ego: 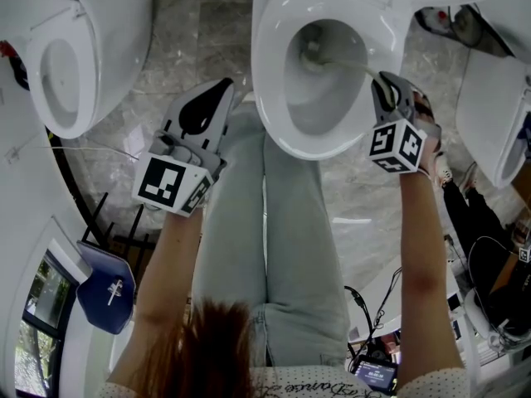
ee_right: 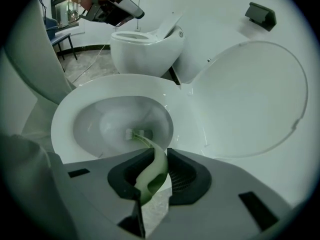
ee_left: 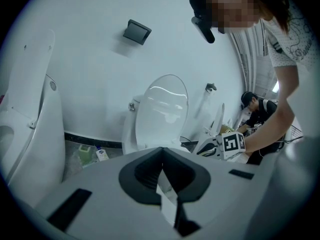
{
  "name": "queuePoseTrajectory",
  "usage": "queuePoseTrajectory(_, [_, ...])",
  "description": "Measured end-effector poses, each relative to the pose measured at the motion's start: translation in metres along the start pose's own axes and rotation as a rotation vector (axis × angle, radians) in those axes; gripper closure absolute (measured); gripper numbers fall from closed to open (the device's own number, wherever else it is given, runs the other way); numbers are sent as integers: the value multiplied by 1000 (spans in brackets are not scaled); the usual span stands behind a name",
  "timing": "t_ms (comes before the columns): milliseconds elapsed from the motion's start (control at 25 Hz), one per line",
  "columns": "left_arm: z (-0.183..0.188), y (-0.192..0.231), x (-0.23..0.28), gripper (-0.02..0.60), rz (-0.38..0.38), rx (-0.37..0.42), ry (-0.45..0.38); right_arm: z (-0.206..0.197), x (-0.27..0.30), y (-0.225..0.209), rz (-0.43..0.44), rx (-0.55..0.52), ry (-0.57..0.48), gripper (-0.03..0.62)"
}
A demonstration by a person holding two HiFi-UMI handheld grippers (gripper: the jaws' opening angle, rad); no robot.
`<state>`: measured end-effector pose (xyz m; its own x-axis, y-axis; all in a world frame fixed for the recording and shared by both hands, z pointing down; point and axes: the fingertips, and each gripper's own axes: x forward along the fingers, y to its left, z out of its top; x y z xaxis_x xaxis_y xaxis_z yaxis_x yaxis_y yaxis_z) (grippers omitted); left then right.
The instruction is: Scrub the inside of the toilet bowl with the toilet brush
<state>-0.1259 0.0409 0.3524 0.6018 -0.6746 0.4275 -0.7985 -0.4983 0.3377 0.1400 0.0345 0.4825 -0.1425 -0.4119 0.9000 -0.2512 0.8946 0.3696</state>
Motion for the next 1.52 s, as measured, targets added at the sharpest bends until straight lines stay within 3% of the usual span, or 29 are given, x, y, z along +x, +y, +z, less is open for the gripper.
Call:
queuePoseTrajectory(160, [2,-3,2,578,-12,2,-1,5,-6,8,28,69,-39,490])
queuePoseTrajectory(680, [5,-13,6,578,-38,2,4,23,-16,-6,38,518,-181,497])
queuePoseTrajectory(840, [4,-16,9,578,-45,6,7,35,-19,-12,35,604,-238,493])
queuePoseTrajectory(1280, [0,-22,14,578,-52,5,13,60,-20,-29,46,670,-346,485])
queuePoseTrajectory(1400, [-1,-21,14,578,-48,5,16,72,-25,-24,76,599,-363,484])
queuePoseTrajectory(1520, [-2,-21,15,578,-47,1,18,89,-34,-3,146,405,-374,484])
